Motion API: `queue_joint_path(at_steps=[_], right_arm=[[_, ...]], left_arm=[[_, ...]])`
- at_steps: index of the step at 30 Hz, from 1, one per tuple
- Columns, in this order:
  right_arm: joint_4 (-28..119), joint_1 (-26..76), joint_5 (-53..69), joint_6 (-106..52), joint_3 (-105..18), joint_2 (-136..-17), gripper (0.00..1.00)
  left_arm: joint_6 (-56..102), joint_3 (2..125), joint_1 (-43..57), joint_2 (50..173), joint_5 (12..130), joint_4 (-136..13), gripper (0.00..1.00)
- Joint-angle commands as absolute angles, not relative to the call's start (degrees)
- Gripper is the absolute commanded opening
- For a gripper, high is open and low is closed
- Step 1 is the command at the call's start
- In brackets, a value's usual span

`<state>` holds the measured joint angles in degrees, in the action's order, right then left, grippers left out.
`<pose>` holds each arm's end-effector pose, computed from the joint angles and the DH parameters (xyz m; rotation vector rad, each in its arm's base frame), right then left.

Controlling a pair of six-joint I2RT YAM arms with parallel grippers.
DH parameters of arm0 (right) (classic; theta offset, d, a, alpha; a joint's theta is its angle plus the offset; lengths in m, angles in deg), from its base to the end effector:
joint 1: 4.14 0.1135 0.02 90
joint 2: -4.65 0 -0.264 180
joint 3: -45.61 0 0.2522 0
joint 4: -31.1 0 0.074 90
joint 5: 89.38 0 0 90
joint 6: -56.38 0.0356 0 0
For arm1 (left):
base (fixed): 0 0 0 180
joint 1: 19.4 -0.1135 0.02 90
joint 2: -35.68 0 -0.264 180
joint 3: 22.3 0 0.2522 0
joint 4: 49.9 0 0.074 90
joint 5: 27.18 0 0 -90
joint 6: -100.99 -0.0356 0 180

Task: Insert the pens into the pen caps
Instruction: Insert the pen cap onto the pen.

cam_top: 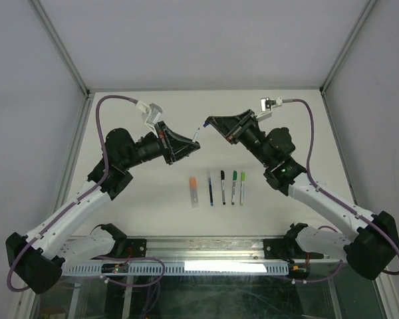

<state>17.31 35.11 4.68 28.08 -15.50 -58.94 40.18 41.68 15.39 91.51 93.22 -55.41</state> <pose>0.2012 0.1677 0.3605 0.2359 1.5329 1.4929 0.1753 -0.1437 0.3725 0.5377 1.5902 -1.2678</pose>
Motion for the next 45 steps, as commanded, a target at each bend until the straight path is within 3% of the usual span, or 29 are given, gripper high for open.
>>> queue_joint_path(at_steps=[1, 45], right_arm=[[11.9, 35.6, 7.6, 26.5, -18.4, -57.2, 0.00], [13.0, 36.0, 12.1, 23.7, -19.6, -58.1, 0.00]], left_arm=[[40.9, 44.0, 15.1, 91.9, 95.2, -51.9, 0.00], [41.1, 43.9, 15.1, 93.7, 94.9, -52.8, 0.00]])
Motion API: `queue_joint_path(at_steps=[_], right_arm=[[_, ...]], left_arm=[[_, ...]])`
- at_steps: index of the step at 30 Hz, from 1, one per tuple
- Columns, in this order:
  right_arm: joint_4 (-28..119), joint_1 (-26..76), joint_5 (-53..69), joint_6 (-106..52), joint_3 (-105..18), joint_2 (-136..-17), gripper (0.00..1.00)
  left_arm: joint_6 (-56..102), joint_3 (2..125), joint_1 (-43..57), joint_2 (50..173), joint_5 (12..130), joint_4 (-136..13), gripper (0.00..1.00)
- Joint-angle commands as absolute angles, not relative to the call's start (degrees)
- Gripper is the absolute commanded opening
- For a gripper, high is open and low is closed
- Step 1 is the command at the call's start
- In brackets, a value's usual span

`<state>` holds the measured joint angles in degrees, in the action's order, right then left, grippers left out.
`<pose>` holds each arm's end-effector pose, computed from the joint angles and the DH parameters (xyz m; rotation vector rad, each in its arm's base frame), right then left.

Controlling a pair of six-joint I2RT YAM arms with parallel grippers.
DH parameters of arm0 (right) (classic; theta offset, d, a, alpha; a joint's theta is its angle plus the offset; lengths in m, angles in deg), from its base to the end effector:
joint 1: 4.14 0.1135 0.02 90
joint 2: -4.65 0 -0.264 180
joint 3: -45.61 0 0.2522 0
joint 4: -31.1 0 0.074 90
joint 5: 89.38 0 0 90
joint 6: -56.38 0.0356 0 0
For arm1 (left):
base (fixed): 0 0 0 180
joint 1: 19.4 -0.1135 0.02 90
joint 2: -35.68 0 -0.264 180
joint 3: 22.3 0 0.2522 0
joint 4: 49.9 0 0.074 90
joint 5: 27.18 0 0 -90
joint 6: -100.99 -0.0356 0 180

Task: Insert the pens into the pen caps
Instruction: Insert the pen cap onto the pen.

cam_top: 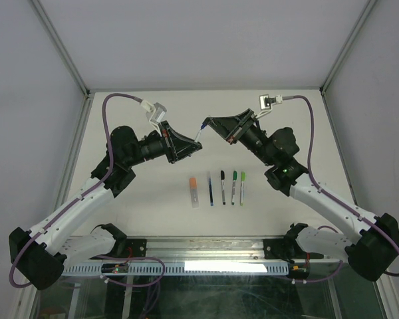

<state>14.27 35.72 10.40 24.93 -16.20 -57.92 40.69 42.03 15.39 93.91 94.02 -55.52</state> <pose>0.1922 0.1683 0.3747 0.0733 1.4684 1.5512 0.1835 -0.1499 0.3656 0.5395 1.6342 -1.2824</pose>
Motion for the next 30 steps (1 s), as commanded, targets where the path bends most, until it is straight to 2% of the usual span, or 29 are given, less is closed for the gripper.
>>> queue_joint_path(at_steps=[1, 9, 20, 30], right_arm=[[13.0, 36.0, 12.4, 23.7, -19.7, -58.2, 0.00], [14.6, 36.1, 17.0, 23.0, -21.3, -59.1, 0.00], [29.7, 36.1, 24.4, 17.4, -27.0, -59.9, 0.00], [35.8, 39.4, 27.5, 14.8, -26.2, -61.9, 0.00]], left_arm=[[41.1, 43.8, 15.0, 93.7, 94.9, -52.8, 0.00], [41.0, 44.0, 15.1, 94.0, 94.8, -52.9, 0.00], [40.2, 44.2, 15.0, 94.2, 94.6, -53.4, 0.00], [40.2, 44.9, 15.0, 94.7, 92.7, -52.2, 0.00]])
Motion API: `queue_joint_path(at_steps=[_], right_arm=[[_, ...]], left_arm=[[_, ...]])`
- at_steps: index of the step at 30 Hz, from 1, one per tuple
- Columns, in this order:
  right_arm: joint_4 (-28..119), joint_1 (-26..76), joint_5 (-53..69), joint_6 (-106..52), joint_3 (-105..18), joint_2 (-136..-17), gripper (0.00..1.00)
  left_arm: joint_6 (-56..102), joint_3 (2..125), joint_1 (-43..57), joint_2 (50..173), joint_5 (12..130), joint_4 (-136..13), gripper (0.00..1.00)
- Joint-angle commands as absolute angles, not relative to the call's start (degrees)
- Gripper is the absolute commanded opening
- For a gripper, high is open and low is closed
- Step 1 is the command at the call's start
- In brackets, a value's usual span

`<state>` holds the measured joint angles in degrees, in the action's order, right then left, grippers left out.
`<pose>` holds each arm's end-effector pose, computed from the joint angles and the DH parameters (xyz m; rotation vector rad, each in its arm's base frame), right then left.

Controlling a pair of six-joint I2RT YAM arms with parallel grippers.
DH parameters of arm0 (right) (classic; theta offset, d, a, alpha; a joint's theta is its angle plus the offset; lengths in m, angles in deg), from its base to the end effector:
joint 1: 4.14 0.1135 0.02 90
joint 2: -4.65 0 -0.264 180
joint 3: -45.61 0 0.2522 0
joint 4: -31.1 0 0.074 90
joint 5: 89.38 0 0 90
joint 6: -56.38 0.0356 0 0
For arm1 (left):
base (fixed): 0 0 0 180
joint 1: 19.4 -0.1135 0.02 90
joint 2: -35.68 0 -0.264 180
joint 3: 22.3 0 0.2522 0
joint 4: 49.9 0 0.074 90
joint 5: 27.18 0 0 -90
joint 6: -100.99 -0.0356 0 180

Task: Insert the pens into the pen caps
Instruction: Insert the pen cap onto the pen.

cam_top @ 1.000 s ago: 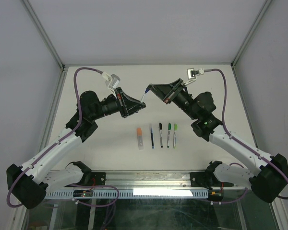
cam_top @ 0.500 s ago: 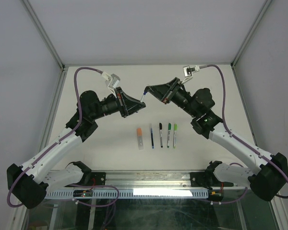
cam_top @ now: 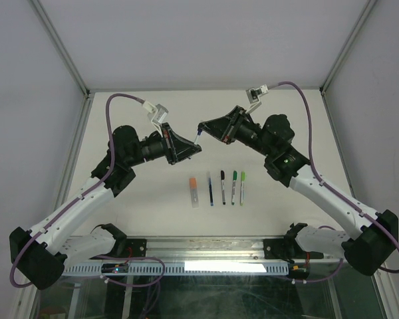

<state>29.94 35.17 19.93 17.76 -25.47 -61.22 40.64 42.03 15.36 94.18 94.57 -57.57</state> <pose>0.2016 0.1803 0.3893 -0.1373 1.6585 1.4955 0.1842 -0.1506 0.3609 0.5434 1.6772 -1.2862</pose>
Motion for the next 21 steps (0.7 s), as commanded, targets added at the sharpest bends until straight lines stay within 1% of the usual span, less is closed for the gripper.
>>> queue_joint_path(at_steps=[1, 5, 8, 12, 21], right_arm=[[36.4, 40.3, 27.0, 14.0, -25.8, -61.9, 0.00], [36.7, 42.4, 25.3, 12.6, -23.8, -61.9, 0.00], [36.8, 43.0, 24.5, 11.9, -23.6, -61.6, 0.03], [37.7, 43.0, 22.2, 10.2, -24.4, -60.3, 0.11], [39.2, 43.0, 20.3, 7.5, -27.6, -59.0, 0.22]], left_arm=[[40.2, 45.1, 15.0, 94.9, 92.5, -52.1, 0.00], [40.2, 45.8, 15.1, 95.3, 91.6, -51.0, 0.00], [40.0, 46.2, 15.1, 95.5, 90.8, -50.3, 0.00], [39.8, 46.4, 15.1, 95.9, 90.8, -50.0, 0.00], [39.4, 46.3, 15.1, 95.6, 91.1, -50.4, 0.00]])
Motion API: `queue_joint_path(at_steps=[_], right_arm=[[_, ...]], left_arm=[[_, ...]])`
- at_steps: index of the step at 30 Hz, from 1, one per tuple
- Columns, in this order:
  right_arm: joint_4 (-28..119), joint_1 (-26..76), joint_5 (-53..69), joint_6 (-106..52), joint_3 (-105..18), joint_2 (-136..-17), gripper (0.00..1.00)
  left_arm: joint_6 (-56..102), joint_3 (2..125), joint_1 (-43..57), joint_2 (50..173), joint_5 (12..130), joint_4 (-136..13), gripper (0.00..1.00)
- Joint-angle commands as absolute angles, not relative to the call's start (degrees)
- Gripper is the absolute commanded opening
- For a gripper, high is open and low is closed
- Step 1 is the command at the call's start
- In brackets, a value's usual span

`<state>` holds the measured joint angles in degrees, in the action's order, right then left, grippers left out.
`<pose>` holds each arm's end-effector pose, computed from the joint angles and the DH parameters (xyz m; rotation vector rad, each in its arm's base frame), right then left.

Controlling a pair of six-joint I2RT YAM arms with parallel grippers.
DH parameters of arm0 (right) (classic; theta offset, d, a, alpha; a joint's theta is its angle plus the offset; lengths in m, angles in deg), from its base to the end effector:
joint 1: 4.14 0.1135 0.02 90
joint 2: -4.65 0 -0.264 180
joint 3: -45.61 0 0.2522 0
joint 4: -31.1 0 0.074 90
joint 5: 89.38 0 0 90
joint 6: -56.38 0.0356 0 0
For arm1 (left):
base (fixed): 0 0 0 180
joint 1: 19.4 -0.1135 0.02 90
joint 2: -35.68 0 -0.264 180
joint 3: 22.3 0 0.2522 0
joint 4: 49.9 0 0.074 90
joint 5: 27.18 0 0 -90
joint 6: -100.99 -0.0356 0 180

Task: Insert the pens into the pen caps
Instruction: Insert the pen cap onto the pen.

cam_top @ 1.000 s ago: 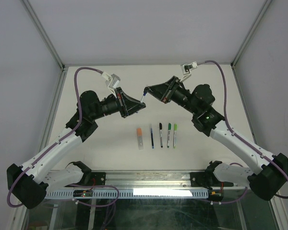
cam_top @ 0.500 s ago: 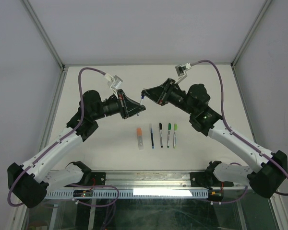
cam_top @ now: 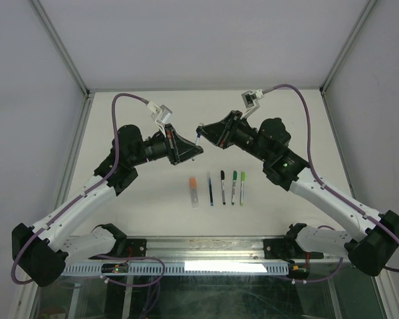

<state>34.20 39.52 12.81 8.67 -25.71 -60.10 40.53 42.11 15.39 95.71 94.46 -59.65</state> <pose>0.1876 0.1894 0.3877 -0.2085 1.6602 1.3340 0.1893 -0.1542 0.3517 0.5360 1.7435 -1.2797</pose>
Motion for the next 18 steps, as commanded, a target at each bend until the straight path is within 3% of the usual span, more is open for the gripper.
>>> queue_joint_path(at_steps=[1, 12, 18], right_arm=[[39.2, 42.9, 20.4, 7.3, -27.6, -58.9, 0.24], [41.4, 43.0, 18.0, 4.3, -26.7, -55.1, 0.45], [44.6, 43.0, 8.5, 1.9, -28.0, -52.0, 0.52]], left_arm=[[39.3, 46.3, 15.0, 95.4, 91.0, -50.5, 0.00], [39.1, 45.6, 15.0, 93.6, 89.8, -51.3, 0.00], [39.1, 45.4, 15.0, 93.3, 90.5, -51.4, 0.00]])
